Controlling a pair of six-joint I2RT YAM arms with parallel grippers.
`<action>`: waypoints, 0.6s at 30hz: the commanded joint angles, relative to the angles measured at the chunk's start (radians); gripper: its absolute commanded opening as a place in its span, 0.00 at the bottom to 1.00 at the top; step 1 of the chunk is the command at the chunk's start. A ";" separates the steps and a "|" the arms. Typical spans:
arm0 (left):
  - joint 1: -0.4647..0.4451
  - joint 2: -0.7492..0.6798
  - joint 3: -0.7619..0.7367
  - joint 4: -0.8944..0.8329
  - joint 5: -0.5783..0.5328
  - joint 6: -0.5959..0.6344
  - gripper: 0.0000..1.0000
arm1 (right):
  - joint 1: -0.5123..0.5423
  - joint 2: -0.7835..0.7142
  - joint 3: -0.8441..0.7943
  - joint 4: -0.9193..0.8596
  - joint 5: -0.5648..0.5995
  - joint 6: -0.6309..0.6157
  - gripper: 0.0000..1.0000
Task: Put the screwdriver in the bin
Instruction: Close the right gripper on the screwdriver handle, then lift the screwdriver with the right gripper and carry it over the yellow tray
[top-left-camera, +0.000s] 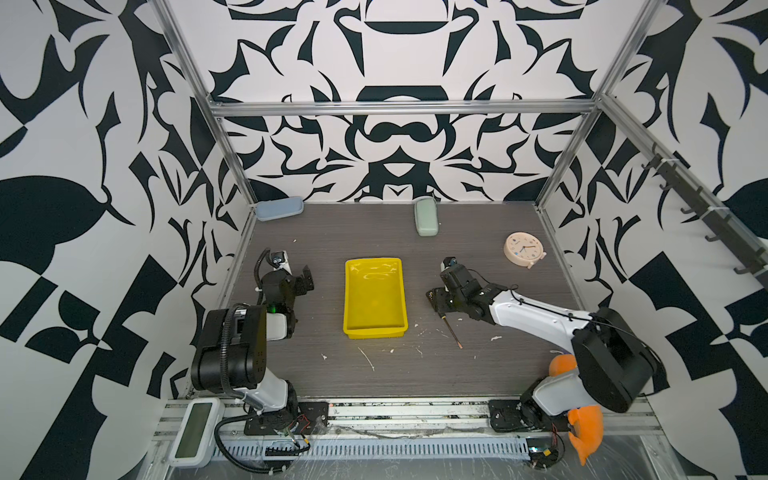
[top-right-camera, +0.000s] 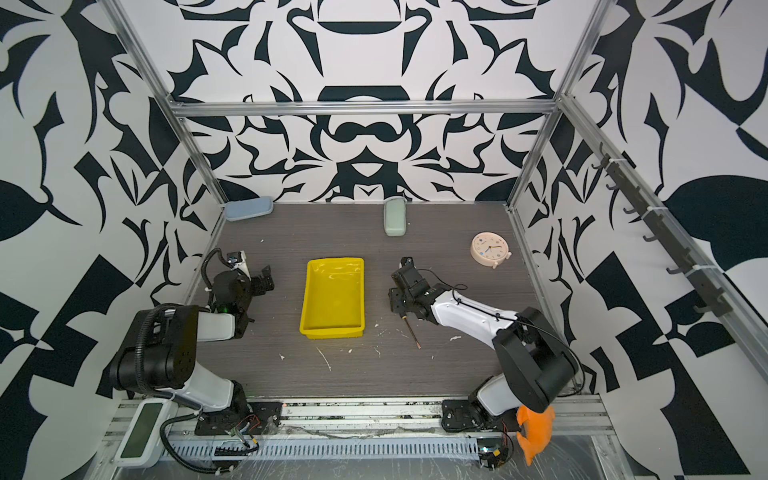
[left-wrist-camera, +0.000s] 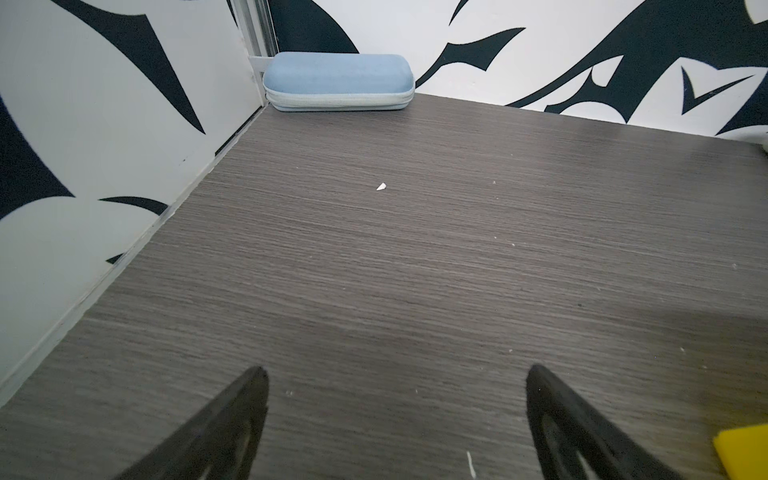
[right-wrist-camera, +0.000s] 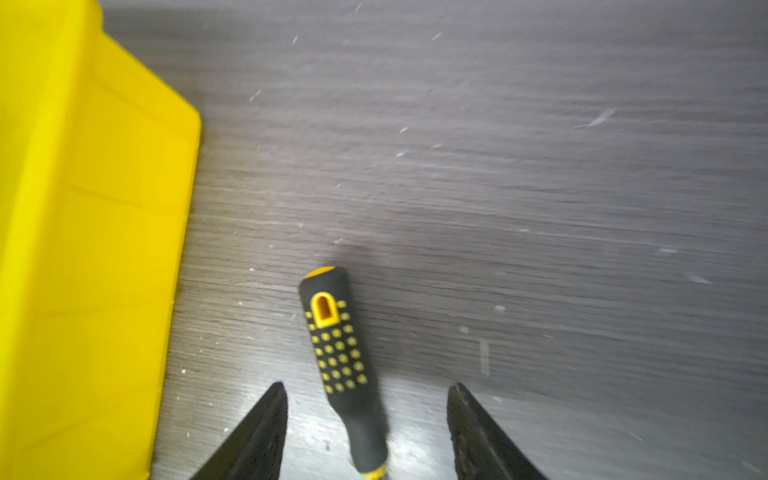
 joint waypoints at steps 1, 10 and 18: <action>-0.002 -0.008 -0.003 0.000 0.013 -0.012 0.99 | 0.012 0.079 0.018 0.038 -0.060 -0.039 0.65; -0.001 -0.008 -0.003 -0.001 0.013 -0.011 0.99 | 0.019 0.147 0.048 -0.034 0.130 0.004 0.09; -0.001 -0.007 -0.003 -0.001 0.013 -0.011 0.99 | 0.096 0.019 0.278 -0.250 0.190 0.165 0.00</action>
